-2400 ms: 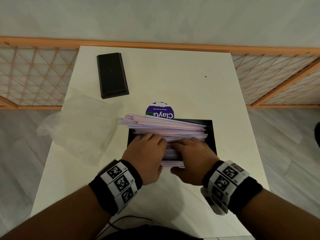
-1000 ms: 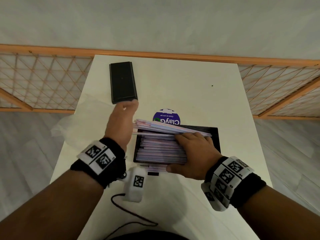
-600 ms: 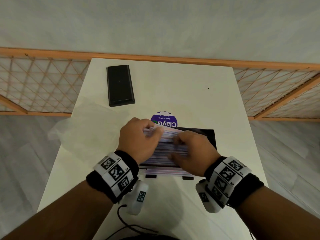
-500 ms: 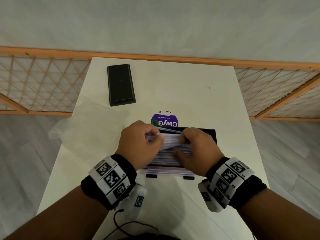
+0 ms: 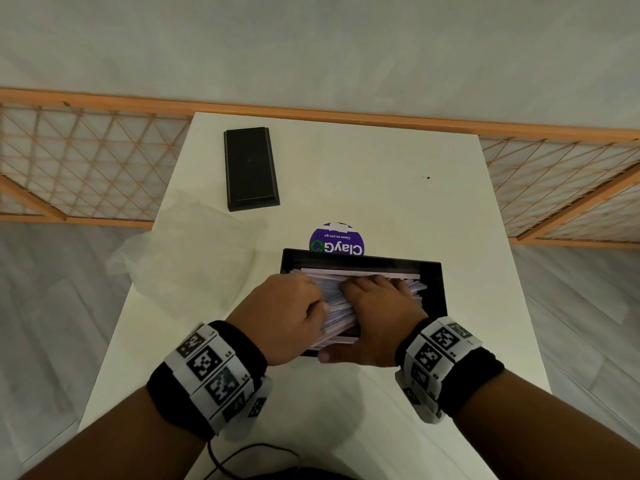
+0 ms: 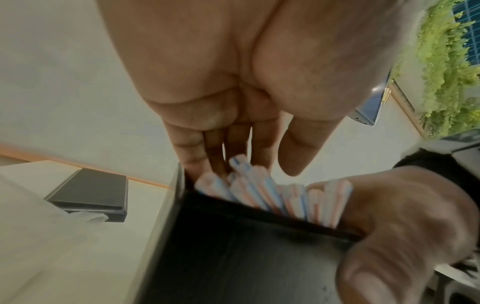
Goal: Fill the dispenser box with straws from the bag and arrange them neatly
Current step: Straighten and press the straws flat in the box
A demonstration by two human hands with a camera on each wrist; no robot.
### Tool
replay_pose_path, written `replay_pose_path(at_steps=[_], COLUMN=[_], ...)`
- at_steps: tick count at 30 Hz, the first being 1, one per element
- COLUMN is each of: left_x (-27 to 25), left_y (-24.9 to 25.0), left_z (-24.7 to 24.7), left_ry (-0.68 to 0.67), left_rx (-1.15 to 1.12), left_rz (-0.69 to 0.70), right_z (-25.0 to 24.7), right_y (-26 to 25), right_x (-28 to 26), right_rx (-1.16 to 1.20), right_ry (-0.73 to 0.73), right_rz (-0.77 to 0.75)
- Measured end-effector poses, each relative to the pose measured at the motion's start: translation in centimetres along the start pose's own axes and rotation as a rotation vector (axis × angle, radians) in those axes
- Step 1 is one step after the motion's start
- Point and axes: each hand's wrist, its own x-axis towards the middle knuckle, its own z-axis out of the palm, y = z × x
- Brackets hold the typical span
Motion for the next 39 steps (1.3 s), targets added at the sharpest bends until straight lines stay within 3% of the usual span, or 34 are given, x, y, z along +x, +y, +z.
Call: replay_pose_path(at_steps=[3,5,8,10,16,21,23,25,28,31,34,39], left_x=[0.9,1.7,2.5,2.6,2.1,2.1,2.3,2.4,2.5,2.1,1.7,1.1], left_y=[0.7,1.0,1.2,1.2,0.4,0.5,0.7,1.1,1.2,0.3,-0.6,-0.9], left_z=[-0.6,-0.6,0.3,0.8,0.9,2.2,2.8,3.0,2.4,1.2,0.6,0.9], left_ry=[0.055,-0.069,-0.327,-0.351,-0.159,-0.089,-0.098,-0.067,0.204,0.521,0.483,0.216], left_rx=[-0.085,-0.095,0.074,0.066,0.105,0.261,0.145,-0.167,-0.415,-0.437,-0.392,-0.136], left_rz=[-0.043,-0.042,-0.053,-0.063,-0.009,0.015,0.037,0.014,-0.001,0.054,0.035,0.087], right_z=[-0.1,-0.2,-0.2,-0.3,-0.3,0.2,0.5,0.2,-0.3,-0.1,0.1,-0.4], right_y=[-0.3,-0.5,-0.8,-1.0,-0.1,0.1,-0.1,0.1,0.5,0.4,-0.7,-0.9], right_x=[0.0,-0.2,-0.3,-0.1,-0.3,-0.3,-0.4,-0.9,-1.4,-1.5,-1.3,-0.9], right_rx=[-0.092,-0.150,-0.169,-0.140,0.008,-0.021,-0.104,-0.143,-0.163,-0.135,-0.080,-0.107], right_ry=[0.032,0.053,0.084,0.070,0.121,0.005,-0.011,0.005,0.010,-0.009,-0.009,0.020], right_rz=[0.051,0.086,0.123,0.135,0.108,0.160,0.109,0.096,0.154,0.222,0.210,0.175])
